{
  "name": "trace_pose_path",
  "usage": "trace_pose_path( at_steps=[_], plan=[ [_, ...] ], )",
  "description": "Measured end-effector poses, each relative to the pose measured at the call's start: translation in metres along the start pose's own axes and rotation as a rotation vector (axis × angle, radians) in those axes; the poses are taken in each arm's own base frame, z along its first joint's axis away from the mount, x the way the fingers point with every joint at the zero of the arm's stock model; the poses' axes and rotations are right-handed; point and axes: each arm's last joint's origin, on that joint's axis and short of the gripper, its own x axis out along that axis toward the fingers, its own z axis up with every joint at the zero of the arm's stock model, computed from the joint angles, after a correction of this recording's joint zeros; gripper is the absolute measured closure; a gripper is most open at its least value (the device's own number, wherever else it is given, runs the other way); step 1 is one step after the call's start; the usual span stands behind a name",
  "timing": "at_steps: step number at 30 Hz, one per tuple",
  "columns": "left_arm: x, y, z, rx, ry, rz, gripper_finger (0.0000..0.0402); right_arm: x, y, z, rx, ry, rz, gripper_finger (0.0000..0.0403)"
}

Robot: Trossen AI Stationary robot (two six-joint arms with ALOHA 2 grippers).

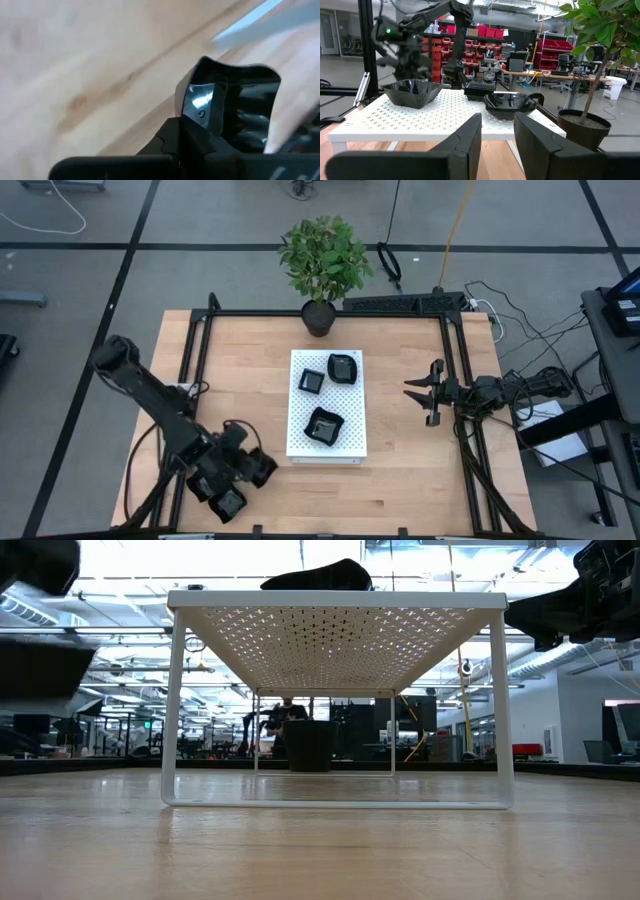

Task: Pick & Place Mini shaped plates
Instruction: Stack the black distorted square plate on top of the the black distorted square plate on the shelf

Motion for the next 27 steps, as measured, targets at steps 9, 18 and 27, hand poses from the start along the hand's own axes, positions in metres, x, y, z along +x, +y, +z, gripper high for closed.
trace_pose_path(
  at_steps=[9,18,27],
  plan=[
    [-0.054,-0.004,0.029,0.172,-0.409,-0.272,0.0399,0.0,0.0,0.0,0.0,0.0,0.0,0.03],
    [-0.075,-0.042,0.076,0.144,-0.589,-0.59,0.04,0.0,0.0,0.0,0.0,0.0,0.0,0.03],
    [-0.065,-0.063,0.134,0.201,-0.481,-0.524,0.04,0.0,0.0,0.0,0.0,0.0,0.0,0.03]
  ],
)
